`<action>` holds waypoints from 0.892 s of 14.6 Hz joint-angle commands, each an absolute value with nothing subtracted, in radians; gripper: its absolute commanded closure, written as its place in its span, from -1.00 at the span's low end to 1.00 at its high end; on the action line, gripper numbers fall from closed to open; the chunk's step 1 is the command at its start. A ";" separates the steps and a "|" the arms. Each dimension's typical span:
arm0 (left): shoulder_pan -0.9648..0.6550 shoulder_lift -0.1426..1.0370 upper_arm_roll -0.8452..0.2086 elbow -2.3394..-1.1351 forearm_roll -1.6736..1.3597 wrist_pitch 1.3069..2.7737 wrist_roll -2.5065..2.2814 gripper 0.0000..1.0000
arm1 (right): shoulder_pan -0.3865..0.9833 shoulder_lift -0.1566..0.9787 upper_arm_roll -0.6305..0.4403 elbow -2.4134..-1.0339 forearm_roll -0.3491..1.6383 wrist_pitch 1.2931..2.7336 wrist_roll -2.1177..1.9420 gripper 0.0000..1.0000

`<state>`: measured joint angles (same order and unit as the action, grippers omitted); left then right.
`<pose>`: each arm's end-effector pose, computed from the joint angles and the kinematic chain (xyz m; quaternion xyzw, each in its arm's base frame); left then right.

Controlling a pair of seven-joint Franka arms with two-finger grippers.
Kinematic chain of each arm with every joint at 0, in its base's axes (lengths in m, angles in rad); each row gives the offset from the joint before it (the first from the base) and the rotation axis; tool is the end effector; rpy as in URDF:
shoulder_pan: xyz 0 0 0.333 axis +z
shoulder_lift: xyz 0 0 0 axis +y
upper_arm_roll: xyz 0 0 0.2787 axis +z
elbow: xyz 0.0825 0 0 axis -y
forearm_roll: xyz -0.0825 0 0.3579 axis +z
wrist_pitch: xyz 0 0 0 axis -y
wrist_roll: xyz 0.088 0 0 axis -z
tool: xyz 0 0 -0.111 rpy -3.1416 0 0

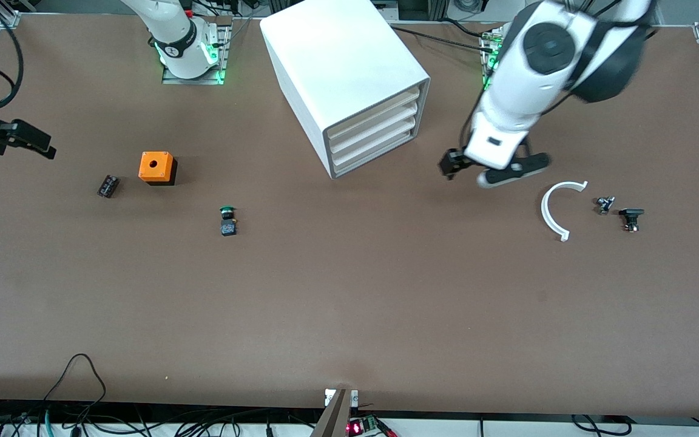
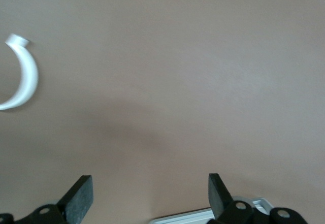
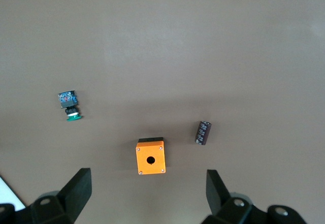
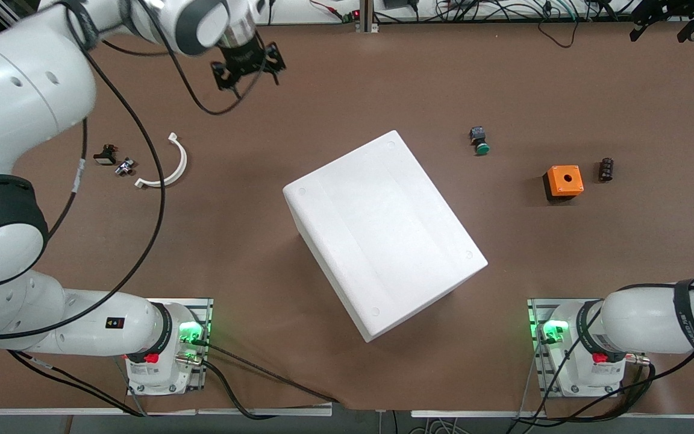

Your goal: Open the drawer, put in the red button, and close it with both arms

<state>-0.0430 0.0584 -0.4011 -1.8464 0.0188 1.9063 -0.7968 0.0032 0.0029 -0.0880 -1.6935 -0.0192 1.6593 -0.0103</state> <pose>0.4999 -0.2327 0.4587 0.9850 0.1728 0.0011 0.0038 0.5305 -0.0470 0.5343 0.9991 -0.0362 -0.0190 0.0088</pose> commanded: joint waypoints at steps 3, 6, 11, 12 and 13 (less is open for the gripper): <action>-0.048 0.043 -0.212 -1.614 0.052 1.636 -0.476 -1.00 | -0.034 -0.003 -0.051 -1.682 0.000 1.635 -0.002 -1.00; -0.043 0.023 -0.115 -1.548 0.046 1.560 -0.336 -1.00 | -0.044 -0.018 -0.051 -1.700 0.000 1.635 -0.005 -1.00; -0.041 -0.011 -0.031 -1.549 0.041 1.560 -0.285 -1.00 | -0.040 -0.005 -0.051 -1.684 -0.002 1.626 -0.011 -1.00; -0.041 -0.011 -0.025 -1.560 0.041 1.560 -0.253 -1.00 | -0.038 -0.005 -0.049 -1.684 -0.002 1.625 -0.014 -1.00; -0.038 -0.009 -0.023 -1.563 0.043 1.560 -0.208 -1.00 | -0.035 -0.005 -0.048 -1.683 -0.003 1.624 -0.014 -1.00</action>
<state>-0.0318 -0.0049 -0.0344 -1.5583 0.0373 1.5746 -0.2800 -0.0241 0.0080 -0.0630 -1.6755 -0.0188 1.6320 -0.0046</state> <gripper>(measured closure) 0.000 0.000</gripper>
